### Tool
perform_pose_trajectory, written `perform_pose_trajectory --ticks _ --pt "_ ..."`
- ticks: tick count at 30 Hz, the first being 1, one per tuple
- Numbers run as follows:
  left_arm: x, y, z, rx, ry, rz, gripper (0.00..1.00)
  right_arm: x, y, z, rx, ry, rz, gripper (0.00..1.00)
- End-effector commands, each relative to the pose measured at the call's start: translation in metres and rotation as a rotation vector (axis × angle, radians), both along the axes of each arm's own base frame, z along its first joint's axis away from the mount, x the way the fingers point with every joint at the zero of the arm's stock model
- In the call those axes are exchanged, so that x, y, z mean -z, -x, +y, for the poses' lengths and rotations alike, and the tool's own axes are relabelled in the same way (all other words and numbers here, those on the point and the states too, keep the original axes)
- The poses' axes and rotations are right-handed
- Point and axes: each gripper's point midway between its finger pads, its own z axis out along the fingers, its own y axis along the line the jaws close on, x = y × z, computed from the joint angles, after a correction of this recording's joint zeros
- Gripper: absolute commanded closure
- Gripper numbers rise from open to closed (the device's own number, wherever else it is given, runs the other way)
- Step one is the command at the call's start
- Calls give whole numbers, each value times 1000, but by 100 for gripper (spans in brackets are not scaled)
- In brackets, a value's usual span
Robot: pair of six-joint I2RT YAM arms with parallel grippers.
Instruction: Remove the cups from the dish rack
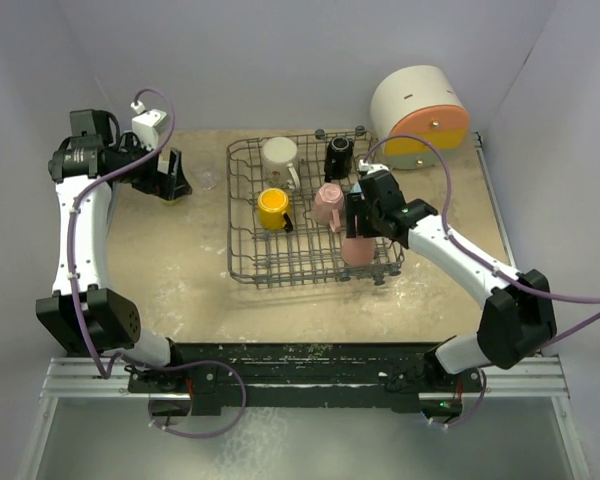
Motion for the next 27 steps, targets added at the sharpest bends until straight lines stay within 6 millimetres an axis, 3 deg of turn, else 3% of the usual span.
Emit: perform_pose_trajectory --ticks 1,6,9,14,17,23,27 --pt "-12 8 -18 91 20 -88 1 -69 3 8 -48 -77 -92 67" --pt "-13 21 -38 202 89 -140 1 -116 7 10 -61 -137 -173 70" --pt "-15 38 -56 339 123 -238 1 -143 5 22 -99 -203 -215 67" --pt "-9 53 -70 490 75 -344 1 -186 16 62 -226 -433 -231 66" --pt "-15 59 -80 550 69 -386 1 -211 27 89 -300 -613 -231 65" --pt "-24 83 -123 664 72 -479 0 -234 49 128 -383 -955 -138 68" --pt "-26 99 -133 702 124 -476 0 -239 57 143 -428 -1098 -74 68"
